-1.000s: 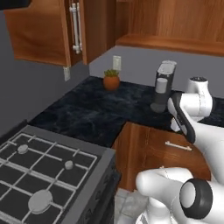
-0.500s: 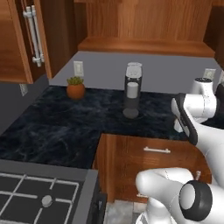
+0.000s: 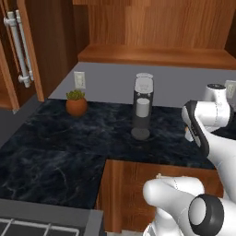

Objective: Organize the utensils by type. Pick up the wooden spoons from the counter and place them in the open cabinet. Then pick up the metallic utensils from the counter and place them in the open drawer.

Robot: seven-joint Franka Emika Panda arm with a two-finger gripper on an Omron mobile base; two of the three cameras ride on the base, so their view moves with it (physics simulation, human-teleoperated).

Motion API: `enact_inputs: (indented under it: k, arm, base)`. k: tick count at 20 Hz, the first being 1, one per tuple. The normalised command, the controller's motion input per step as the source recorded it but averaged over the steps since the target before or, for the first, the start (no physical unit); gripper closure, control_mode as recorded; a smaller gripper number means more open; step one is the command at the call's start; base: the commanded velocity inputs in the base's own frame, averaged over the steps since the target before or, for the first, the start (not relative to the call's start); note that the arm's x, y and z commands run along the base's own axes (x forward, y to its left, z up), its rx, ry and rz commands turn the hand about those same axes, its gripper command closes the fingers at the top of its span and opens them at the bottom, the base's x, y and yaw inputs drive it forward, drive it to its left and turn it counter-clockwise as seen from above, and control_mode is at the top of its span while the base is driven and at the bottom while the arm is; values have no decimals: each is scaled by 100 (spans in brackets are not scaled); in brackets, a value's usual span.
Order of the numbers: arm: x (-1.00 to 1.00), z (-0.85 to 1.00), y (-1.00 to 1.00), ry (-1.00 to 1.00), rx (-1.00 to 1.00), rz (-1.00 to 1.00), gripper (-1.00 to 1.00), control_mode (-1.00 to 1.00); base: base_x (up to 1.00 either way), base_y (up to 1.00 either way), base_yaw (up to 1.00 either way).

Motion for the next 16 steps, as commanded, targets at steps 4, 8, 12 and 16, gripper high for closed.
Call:
enact_inputs:
  k: [4, 8, 12, 16]
  arm:
    - [0, 0, 0, 0, 0, 0, 100, 100]
    - [0, 0, 0, 0, 0, 0, 100, 100]
    - [0, 0, 0, 0, 0, 0, 100, 100]
    - [0, 0, 0, 0, 0, 0, 100, 100]
  base:
    - [62, 4, -8]
    - [52, 9, -9]
    - [15, 5, -3]
    - [-6, 0, 0]
